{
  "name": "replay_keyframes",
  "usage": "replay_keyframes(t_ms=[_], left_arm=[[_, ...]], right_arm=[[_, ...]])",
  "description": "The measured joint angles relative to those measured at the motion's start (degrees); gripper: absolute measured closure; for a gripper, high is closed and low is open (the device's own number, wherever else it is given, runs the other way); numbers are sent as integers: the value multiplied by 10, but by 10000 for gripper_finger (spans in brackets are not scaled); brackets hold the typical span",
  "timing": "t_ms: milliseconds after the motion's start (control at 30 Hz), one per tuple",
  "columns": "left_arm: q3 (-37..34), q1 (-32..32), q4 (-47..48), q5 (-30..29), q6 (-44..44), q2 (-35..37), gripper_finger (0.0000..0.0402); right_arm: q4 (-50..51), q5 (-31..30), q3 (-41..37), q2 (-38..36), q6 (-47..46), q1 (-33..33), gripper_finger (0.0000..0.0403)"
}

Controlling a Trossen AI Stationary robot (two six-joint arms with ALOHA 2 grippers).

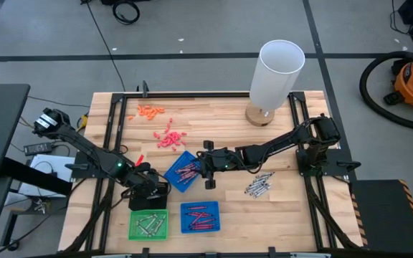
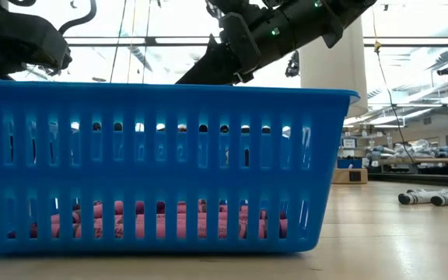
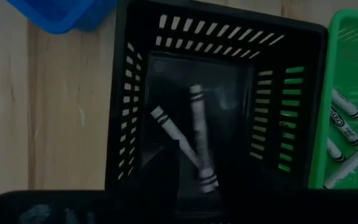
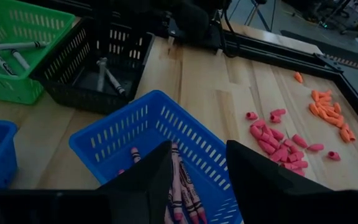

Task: Sort crayons
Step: Put the black crayon into the black bin

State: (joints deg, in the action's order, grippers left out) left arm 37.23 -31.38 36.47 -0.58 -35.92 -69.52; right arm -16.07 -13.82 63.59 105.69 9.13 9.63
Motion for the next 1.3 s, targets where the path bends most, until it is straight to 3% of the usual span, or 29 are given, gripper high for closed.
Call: replay_keyframes(t_ms=[233, 433, 600, 933, 1167, 1300], left_arm=[[27, 1, 2, 11, 15, 5, 281], [70, 1, 13, -37, 82, 6, 281], [85, 1, 13, -98, 152, 6, 280], [86, 1, -6, -322, 255, 6, 280], [86, 6, -25, -357, 309, 6, 280], [86, 18, -25, -361, 315, 6, 280]], right_arm=[[5, 0, 0, 0, 0, 0, 243], [55, -17, 0, -9, 3, 0, 243], [141, -44, 0, -53, -5, 2, 243], [324, -88, 0, -96, -76, 2, 243], [462, -82, 0, -98, -127, 2, 243], [540, -18, 0, -98, -144, 1, 243]])
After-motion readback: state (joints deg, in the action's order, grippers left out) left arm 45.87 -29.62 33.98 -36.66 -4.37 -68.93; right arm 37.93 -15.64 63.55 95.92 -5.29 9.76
